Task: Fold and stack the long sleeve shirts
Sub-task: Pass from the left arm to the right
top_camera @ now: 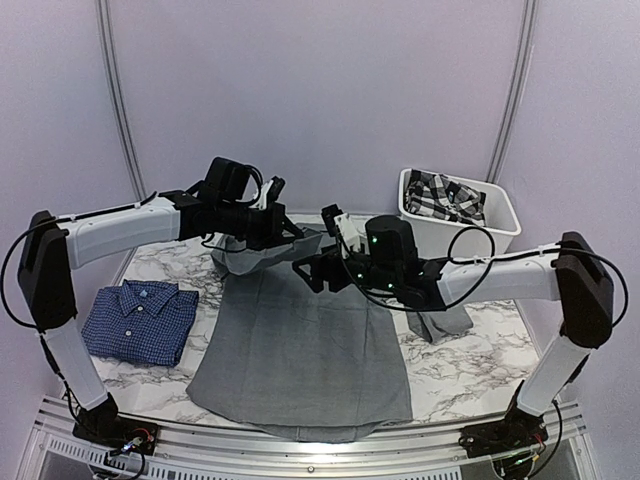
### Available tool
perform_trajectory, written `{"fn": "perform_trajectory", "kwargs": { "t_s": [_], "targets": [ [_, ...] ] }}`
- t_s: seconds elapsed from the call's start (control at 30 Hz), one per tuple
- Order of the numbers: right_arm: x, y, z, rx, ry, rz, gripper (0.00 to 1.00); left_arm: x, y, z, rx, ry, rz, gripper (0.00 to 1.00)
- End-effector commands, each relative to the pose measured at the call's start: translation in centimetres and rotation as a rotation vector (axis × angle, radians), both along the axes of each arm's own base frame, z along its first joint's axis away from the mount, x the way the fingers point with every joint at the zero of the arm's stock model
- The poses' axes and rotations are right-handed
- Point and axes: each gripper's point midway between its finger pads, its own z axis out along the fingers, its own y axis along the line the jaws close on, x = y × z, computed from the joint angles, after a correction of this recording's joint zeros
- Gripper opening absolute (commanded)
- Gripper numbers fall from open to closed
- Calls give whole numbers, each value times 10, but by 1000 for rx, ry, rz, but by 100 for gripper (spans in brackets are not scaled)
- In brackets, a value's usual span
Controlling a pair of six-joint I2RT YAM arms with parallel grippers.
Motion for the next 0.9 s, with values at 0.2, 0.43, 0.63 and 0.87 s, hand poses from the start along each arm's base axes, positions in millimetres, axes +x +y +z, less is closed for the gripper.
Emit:
{"fn": "perform_trajectory", "kwargs": {
  "t_s": [0.2, 0.43, 0.63, 0.87],
  "targets": [
    [34, 2, 17, 155, -27, -171, 99, 3, -23, 34, -193, 20, -41, 0],
    [46, -4, 29, 239, -51, -231, 99, 1, -26, 40, -244, 23, -53, 0],
    [48, -4, 39, 285, -86, -234, 96, -1, -29, 43, -271, 32, -63, 0],
    [59, -7, 36, 266, -80, -290, 77, -2, -30, 51, -304, 34, -69, 0]
  ]
}}
